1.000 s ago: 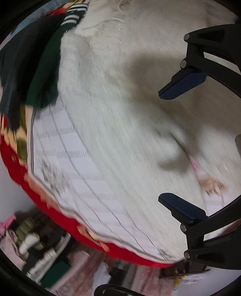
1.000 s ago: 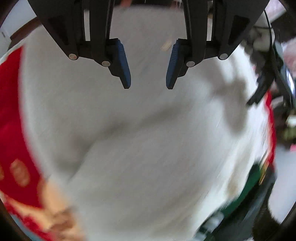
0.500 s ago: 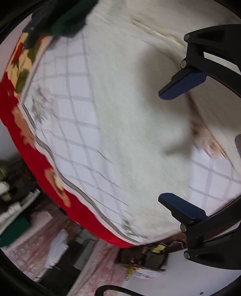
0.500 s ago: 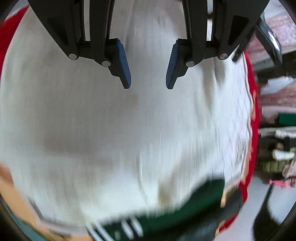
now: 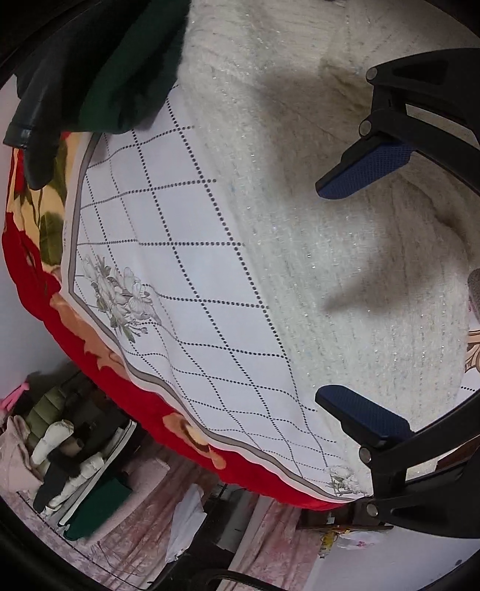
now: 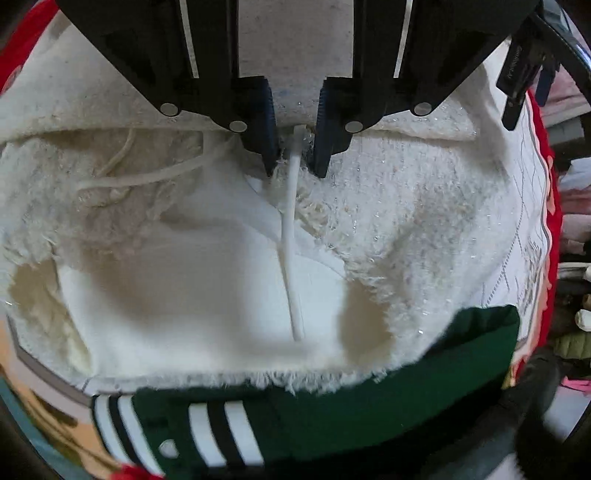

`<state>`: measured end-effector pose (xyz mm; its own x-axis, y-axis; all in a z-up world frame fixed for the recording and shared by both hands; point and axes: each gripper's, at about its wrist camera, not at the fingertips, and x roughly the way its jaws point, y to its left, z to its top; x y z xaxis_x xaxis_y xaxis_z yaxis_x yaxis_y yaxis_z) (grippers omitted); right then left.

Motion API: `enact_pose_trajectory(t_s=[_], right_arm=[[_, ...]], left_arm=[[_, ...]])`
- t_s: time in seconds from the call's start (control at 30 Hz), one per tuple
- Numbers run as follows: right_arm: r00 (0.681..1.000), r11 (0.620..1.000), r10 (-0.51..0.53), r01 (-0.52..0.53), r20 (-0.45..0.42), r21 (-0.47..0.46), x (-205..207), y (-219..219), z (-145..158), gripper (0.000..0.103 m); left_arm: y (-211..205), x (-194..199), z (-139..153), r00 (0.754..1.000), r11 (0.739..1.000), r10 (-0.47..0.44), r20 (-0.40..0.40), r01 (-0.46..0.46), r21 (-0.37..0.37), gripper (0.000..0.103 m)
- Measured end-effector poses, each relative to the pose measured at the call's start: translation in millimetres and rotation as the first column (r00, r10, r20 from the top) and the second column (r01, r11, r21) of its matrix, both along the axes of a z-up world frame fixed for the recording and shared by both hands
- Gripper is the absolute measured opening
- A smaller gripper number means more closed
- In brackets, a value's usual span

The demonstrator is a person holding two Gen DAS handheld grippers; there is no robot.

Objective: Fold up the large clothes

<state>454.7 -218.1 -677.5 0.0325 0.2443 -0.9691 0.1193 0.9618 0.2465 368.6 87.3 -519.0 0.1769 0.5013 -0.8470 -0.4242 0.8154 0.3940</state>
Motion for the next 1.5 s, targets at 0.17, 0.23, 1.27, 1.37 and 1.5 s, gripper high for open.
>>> enact_pose_trajectory(t_s=[0.17, 0.23, 1.27, 1.37, 1.5], right_arm=[[0.990, 0.998, -0.041, 0.046, 0.136, -0.035, 5.1, 0.9, 36.6, 0.014], [0.987, 0.997, -0.056, 0.065, 0.151, -0.053, 13.3, -6.8, 43.0, 0.014], [0.996, 0.995, -0.029, 0.020, 0.086, 0.100, -162.3, 95.4, 38.9, 0.081], [0.995, 0.996, -0.035, 0.027, 0.096, 0.082, -155.0, 105.0, 35.7, 0.081], [0.994, 0.997, -0.061, 0.056, 0.091, 0.057, -148.2, 121.6, 32.5, 0.081]], left_arm=[[-0.8, -3.7, 5.7, 1.000, 1.000, 0.005, 0.019, -0.005, -0.025, 0.103], [-1.5, -3.3, 8.9, 0.999, 1.000, 0.002, 0.032, -0.001, -0.018, 0.103], [232.8, -245.9, -59.3, 0.565, 0.444, 0.825, 0.023, -0.621, -0.646, 0.080], [243.9, -225.7, -61.5, 0.582, 0.517, 0.807, 0.095, -0.619, -0.591, 0.067], [256.9, -190.6, -60.3, 0.683, 0.657, 0.711, 0.165, -0.563, -0.501, 0.017]])
